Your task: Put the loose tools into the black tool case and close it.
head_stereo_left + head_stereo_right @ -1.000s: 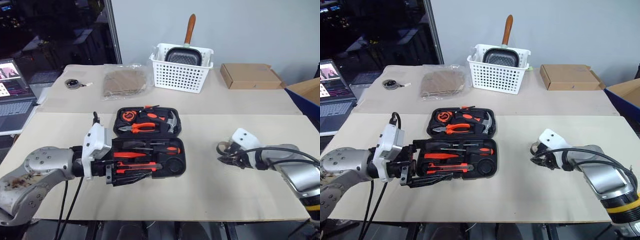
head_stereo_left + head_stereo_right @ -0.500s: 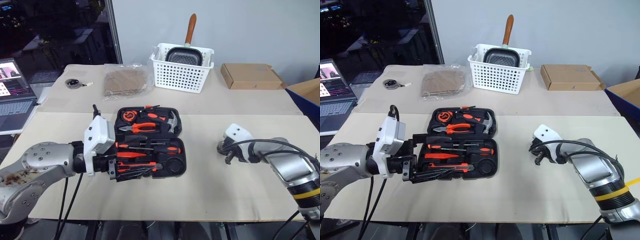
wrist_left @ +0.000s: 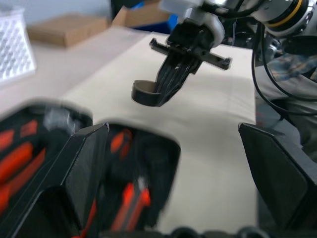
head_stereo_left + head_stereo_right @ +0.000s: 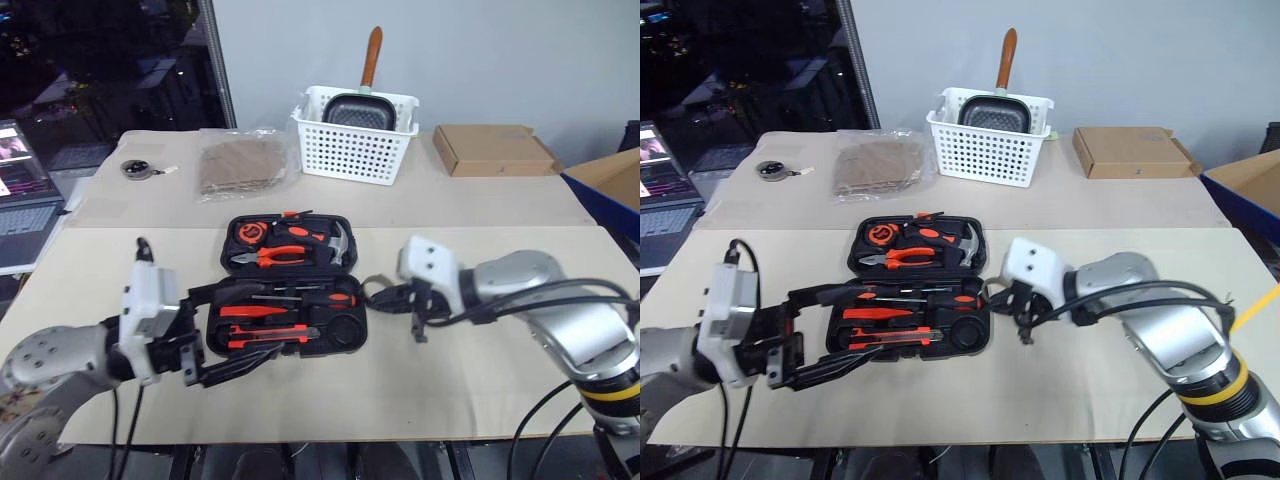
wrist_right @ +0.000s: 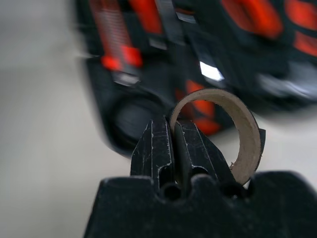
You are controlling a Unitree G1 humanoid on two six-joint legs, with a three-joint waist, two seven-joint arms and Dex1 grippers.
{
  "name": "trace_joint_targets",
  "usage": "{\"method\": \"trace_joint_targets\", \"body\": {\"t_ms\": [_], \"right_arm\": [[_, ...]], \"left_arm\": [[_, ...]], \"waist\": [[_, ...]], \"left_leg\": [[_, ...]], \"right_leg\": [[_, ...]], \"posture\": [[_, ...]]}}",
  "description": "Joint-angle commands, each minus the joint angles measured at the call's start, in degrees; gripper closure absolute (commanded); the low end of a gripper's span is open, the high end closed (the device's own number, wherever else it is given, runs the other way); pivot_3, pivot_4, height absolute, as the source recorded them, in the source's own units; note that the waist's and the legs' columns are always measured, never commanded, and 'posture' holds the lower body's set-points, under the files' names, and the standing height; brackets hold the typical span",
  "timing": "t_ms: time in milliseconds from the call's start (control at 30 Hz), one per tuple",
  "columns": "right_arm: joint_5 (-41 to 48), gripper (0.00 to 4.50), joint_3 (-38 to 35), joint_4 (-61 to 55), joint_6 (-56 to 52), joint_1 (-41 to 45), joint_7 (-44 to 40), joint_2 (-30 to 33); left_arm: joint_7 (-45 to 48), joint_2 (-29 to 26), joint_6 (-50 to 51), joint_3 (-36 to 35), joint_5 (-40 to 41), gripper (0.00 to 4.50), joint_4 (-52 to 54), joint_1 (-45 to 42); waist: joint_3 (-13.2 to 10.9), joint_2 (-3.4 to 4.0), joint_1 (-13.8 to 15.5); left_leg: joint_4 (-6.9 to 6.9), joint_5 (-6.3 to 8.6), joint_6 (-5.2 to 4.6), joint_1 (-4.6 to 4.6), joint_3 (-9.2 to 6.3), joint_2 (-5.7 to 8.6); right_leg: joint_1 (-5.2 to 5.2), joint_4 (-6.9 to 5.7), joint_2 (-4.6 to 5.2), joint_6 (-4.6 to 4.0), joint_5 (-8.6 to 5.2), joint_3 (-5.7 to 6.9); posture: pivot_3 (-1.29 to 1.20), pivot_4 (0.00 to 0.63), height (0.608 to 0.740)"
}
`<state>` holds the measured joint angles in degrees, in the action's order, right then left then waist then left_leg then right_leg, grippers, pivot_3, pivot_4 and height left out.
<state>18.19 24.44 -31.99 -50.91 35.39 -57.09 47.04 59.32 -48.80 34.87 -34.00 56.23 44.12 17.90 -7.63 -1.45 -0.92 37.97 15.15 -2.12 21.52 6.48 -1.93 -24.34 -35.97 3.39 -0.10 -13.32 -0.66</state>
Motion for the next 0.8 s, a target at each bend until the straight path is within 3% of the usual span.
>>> {"method": "trace_joint_targets", "body": {"t_ms": [33, 267, 533, 667, 800], "right_arm": [[-3.69, 4.41, 5.58, 1.56, 0.34, 4.06, -0.68, -1.53], [-7.86, 4.41, 13.95, 5.97, 1.54, 7.13, -3.87, -3.66], [-12.43, 4.41, 18.31, 10.71, 3.58, 8.04, -7.5, -3.53], [-13.17, 3.24, 18.51, 11.01, 5.47, 7.89, -9.72, -2.97], [-8.54, 1.89, 11.72, 10.95, 1.96, 7.17, -8.61, -6.15]], "left_arm": [[7.11, -0.55, -2.02, -9.8, 1.66, 0.0, -0.52, 5.23], [14.76, 1.1, -6.03, -15.75, -3.33, 0.0, -4.97, 13.43], [15.12, 2.59, -8.97, -15.22, -5.56, 0.0, -5.64, 14.89], [14.54, 3.12, -9.82, -14.18, -6.25, 0.0, -5.67, 15.02], [10.61, 3.83, -8.81, -11.99, -7.36, 0.0, -6.85, 13.69]], "waist": [[-0.02, 0.02, 0.42], [-0.02, 0.02, 0.48], [-0.01, 0.0, 0.21], [0.0, 0.0, 0.37], [0.01, -0.02, 0.61]], "left_leg": [[0.0, -0.02, 0.03, 0.0, 0.0, 0.02], [-0.02, -0.04, 0.07, -0.06, -0.02, 0.03], [-0.07, -0.03, 0.06, -0.1, -0.05, 0.0], [-0.07, -0.02, 0.06, -0.13, -0.04, 0.0], [-0.07, 0.04, 0.07, -0.11, -0.07, 0.0]], "right_leg": [[0.01, 0.01, 0.04, -0.16, -0.09, 0.04], [0.04, -0.02, 0.02, -0.4, -0.22, 0.1], [0.05, -0.06, 0.03, -0.37, -0.2, 0.16], [0.08, -0.06, 0.05, -0.38, -0.2, 0.16], [0.08, -0.03, 0.05, -0.36, -0.2, 0.19]], "posture": [[0.0, 0.15, 0.74], [0.0, 0.15, 0.74], [0.0, 0.15, 0.74], [0.0, 0.15, 0.74], [0.0, 0.15, 0.74]]}}
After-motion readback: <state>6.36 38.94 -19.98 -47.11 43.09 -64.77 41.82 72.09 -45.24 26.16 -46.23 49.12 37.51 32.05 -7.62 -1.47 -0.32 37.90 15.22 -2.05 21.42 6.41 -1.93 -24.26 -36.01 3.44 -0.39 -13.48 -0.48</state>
